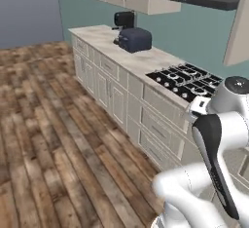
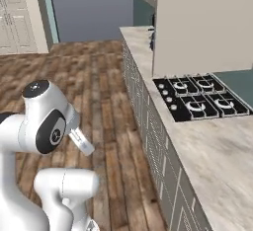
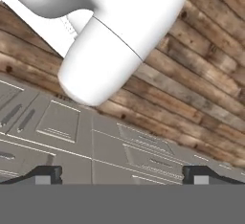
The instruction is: Organize the utensils by type. Pick up the wooden spoons from the counter and place them in the open cabinet. Then pick up the metallic utensils from the counter and place them in the open drawer.
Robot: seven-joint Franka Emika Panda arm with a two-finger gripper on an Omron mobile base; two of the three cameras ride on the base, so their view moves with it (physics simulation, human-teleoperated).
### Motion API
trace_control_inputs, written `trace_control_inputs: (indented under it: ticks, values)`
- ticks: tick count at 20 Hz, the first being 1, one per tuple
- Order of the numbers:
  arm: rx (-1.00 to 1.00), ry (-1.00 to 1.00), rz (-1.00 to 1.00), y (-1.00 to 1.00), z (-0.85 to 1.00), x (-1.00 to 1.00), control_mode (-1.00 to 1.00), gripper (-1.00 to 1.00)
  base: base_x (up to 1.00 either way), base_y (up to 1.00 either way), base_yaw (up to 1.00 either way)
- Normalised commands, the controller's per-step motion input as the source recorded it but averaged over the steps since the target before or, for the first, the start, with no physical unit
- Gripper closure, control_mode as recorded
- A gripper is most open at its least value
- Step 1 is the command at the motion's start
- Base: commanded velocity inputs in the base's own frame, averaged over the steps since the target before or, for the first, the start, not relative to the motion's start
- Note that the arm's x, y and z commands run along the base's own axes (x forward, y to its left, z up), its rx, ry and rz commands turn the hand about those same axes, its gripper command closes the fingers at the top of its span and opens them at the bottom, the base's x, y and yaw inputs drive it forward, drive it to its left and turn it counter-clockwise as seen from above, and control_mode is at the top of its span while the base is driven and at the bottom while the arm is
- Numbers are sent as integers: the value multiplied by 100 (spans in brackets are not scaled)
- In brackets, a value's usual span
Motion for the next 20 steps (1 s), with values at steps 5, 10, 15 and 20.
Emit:
trace_control_inputs:
  ticks: [5,10,15,20]
  values:
    - [0,0,0,0,0,0,100,-100,0,21,47]
    - [0,0,0,0,0,0,100,-100,3,34,41]
    - [0,0,0,0,0,0,100,-100,18,41,37]
    - [0,0,0,0,0,0,100,-100,33,53,30]
